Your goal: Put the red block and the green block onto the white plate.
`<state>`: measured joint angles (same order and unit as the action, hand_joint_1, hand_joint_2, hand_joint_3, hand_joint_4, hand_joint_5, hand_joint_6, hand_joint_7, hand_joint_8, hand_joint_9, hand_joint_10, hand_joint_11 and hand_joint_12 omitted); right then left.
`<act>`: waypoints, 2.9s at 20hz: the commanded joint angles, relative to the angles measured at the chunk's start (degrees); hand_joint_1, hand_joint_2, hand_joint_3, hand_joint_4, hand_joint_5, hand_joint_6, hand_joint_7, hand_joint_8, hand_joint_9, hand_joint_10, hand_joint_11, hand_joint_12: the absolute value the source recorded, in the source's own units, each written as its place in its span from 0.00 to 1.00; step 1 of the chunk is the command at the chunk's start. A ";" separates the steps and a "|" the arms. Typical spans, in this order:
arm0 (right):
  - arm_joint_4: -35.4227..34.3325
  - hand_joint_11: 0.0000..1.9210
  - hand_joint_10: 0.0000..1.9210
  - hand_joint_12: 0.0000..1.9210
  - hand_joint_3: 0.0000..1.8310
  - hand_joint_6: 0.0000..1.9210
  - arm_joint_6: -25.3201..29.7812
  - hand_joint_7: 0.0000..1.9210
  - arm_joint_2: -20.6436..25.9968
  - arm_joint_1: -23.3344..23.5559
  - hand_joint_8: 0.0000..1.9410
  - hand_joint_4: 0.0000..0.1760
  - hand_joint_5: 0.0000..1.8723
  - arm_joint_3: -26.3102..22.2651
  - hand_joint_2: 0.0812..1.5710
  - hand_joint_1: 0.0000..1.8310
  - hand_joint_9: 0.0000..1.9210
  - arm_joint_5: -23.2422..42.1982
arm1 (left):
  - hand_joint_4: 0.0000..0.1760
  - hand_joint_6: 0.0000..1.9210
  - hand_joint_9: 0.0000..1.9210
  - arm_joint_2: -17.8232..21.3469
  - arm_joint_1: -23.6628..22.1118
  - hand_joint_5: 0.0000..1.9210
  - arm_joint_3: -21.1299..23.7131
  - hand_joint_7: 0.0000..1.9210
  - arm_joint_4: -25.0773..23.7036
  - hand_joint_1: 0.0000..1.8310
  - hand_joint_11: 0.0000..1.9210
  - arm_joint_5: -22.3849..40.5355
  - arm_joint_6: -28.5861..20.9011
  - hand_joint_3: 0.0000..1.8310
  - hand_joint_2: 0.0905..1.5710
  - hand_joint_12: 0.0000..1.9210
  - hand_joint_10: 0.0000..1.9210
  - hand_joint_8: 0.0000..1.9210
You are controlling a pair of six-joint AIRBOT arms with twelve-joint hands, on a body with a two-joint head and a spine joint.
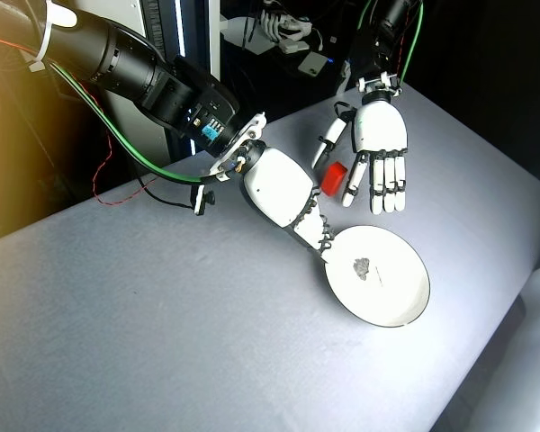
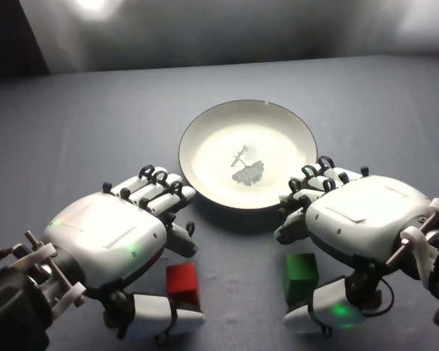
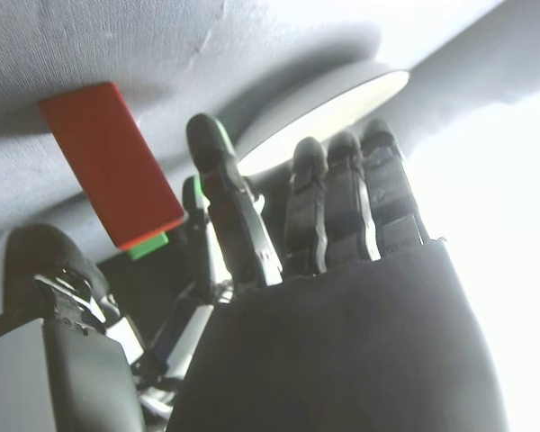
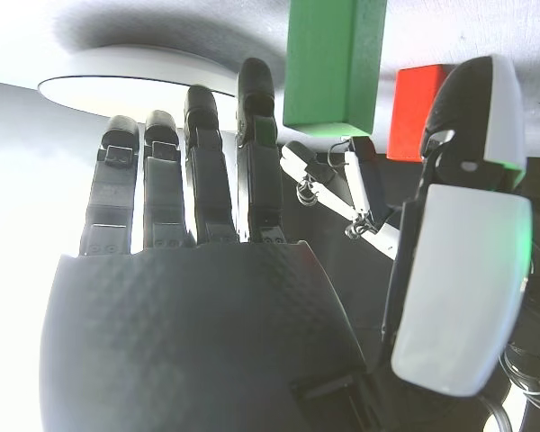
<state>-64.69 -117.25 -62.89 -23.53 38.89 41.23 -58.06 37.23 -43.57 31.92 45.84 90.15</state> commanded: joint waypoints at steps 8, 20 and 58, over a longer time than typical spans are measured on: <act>3.16 0.00 0.00 0.00 0.00 0.01 0.29 0.19 0.32 0.27 0.00 0.03 0.33 -0.15 0.50 0.38 0.04 2.82 | 0.77 0.01 0.00 -0.64 -0.51 0.41 -1.04 0.08 -2.07 0.23 0.00 6.25 -0.06 0.00 0.60 0.00 0.00 0.00; 3.16 0.00 0.00 0.00 0.00 0.01 0.33 0.14 0.34 0.65 0.01 0.06 0.34 -0.17 0.50 0.39 0.04 2.55 | 0.75 0.00 0.00 -1.32 -1.64 0.40 -1.50 0.08 -0.99 0.21 0.01 7.57 -0.06 0.00 0.61 0.01 0.00 0.00; 3.15 0.00 0.00 0.00 0.00 0.00 0.21 0.15 0.44 0.70 0.00 0.10 0.36 -0.16 0.51 0.44 0.05 1.73 | 0.65 0.00 0.02 -1.64 -0.71 0.43 1.32 0.12 3.23 0.23 0.00 8.86 2.62 0.00 0.64 0.15 0.00 0.00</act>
<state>-64.69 -117.19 -62.89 -23.35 38.89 39.99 -59.83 36.77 -42.65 37.34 49.23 92.75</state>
